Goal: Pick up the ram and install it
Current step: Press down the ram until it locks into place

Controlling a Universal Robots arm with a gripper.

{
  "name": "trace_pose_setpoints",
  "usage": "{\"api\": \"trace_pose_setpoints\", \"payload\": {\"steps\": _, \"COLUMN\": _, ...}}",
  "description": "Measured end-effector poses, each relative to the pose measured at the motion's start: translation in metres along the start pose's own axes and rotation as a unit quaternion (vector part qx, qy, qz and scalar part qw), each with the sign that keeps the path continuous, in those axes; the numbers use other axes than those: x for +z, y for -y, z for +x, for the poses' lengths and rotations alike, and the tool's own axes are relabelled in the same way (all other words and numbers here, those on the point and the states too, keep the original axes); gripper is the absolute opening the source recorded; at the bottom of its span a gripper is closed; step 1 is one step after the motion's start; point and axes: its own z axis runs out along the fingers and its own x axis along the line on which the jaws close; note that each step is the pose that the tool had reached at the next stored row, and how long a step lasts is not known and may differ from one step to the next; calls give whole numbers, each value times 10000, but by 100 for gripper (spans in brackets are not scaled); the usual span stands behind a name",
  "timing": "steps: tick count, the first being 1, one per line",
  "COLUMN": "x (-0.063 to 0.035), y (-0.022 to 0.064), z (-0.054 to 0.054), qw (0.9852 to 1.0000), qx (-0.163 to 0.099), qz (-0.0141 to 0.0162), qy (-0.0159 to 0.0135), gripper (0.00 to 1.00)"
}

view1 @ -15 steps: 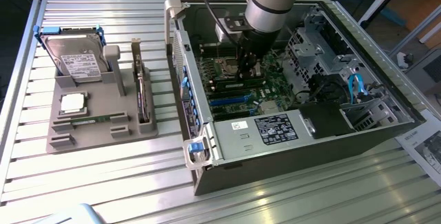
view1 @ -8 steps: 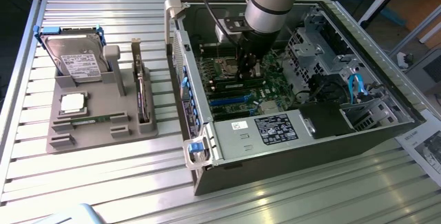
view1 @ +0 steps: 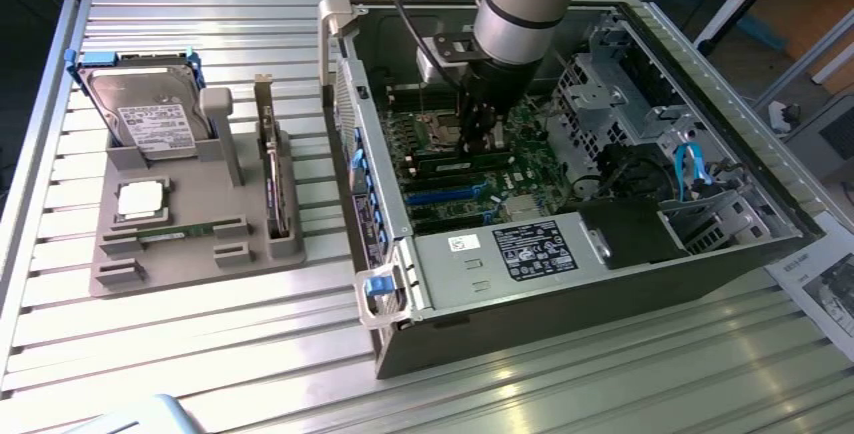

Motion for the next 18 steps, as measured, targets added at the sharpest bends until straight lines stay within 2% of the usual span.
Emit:
{"api": "trace_pose_setpoints", "payload": {"steps": 7, "x": -23, "y": 1, "z": -2, "qw": 10000, "qx": 0, "qz": 1, "qy": 5, "gripper": 10}}
{"api": "trace_pose_setpoints", "payload": {"steps": 9, "x": -65, "y": 1, "z": -2, "qw": 10000, "qx": 0, "qz": -18, "qy": 0, "gripper": 10}}
{"api": "trace_pose_setpoints", "payload": {"steps": 18, "x": -191, "y": 3, "z": -5, "qw": 10000, "qx": 2, "qz": -66, "qy": 0, "gripper": 10}}
